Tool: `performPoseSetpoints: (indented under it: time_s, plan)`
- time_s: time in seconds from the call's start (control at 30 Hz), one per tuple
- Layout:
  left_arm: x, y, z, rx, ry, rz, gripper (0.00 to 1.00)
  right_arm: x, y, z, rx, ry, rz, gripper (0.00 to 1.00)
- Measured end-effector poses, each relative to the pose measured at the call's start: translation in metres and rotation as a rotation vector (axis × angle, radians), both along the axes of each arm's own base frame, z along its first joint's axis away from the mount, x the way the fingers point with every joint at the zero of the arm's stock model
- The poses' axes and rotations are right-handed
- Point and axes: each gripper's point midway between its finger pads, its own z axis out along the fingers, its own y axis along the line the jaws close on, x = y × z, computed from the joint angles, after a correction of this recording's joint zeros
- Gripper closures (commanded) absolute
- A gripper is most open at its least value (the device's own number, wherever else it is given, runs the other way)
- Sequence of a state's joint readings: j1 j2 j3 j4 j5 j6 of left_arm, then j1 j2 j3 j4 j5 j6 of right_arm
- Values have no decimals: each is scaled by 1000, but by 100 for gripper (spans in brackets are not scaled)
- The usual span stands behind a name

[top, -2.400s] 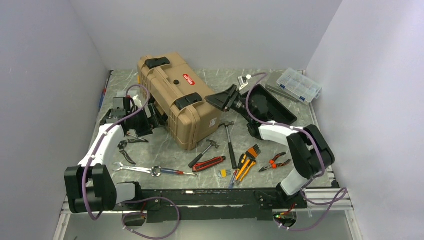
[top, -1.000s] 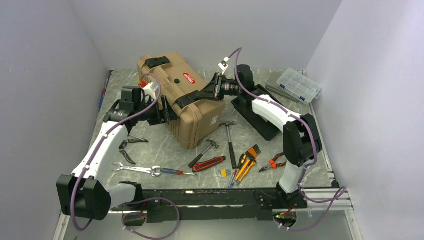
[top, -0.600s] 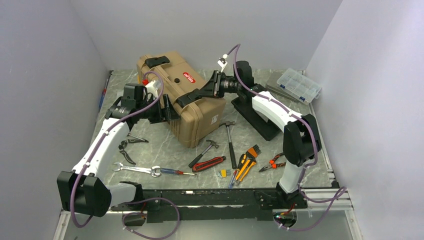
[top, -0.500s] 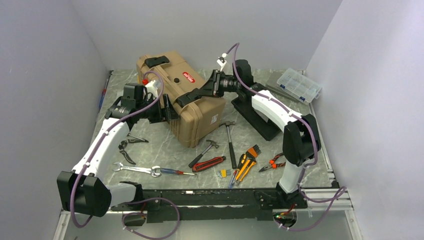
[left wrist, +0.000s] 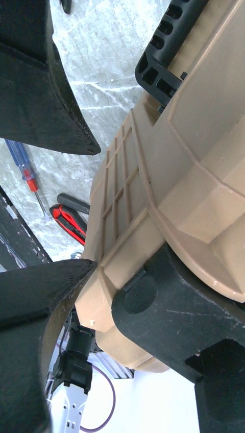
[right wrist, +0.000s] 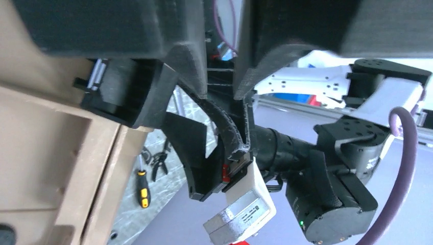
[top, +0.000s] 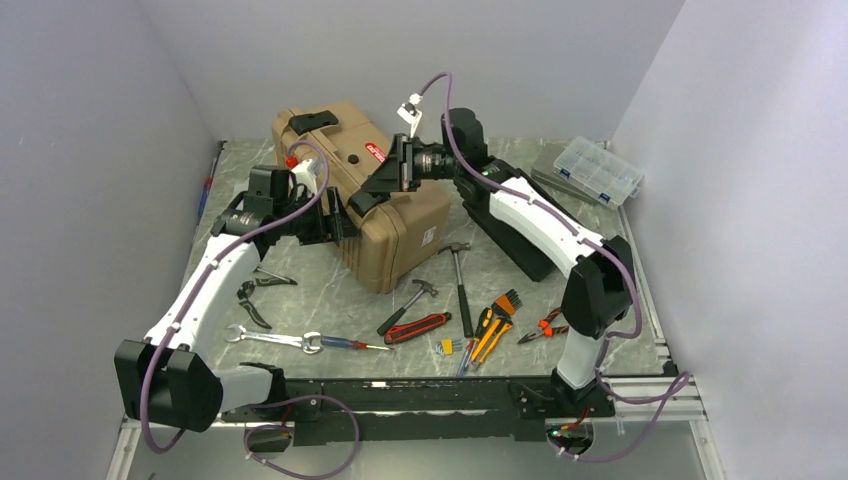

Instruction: Pack the tool kit

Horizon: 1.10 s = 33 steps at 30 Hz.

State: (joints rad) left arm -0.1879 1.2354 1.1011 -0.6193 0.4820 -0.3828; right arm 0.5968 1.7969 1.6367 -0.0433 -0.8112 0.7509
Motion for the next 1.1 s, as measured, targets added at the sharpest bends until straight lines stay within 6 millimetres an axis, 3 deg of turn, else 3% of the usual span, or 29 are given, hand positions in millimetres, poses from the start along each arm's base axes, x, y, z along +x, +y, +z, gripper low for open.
performPoseSetpoints:
  time_s: [0.07, 0.17, 0.33, 0.47, 0.63, 0.77, 0.87, 1.1]
  plan:
    - [0, 0, 0, 0, 0, 0, 23, -9, 5, 0, -7, -2, 26, 47]
    - [0, 0, 0, 3, -1, 2, 23, -5, 2, -5, -41, -3, 2, 38]
    - [-4, 9, 5, 38, -22, 36, 22, 6, -14, -8, -118, -44, -90, 32]
    - [-3, 28, 20, 69, -88, 115, 22, 10, -25, -4, -174, -97, -144, 23]
    - [-7, 63, 30, 70, -152, 234, 21, 15, -36, -8, -238, -142, -194, 21]
    - [-13, 92, 13, 73, -123, 341, 18, 21, -44, -17, -286, -143, -229, 15]
    - [-15, 103, -3, 59, -80, 395, 18, 31, -55, -20, -299, -145, -266, 12]
    - [-11, 110, -45, -82, 21, 507, 24, 71, -112, -34, -325, -100, -405, 10]
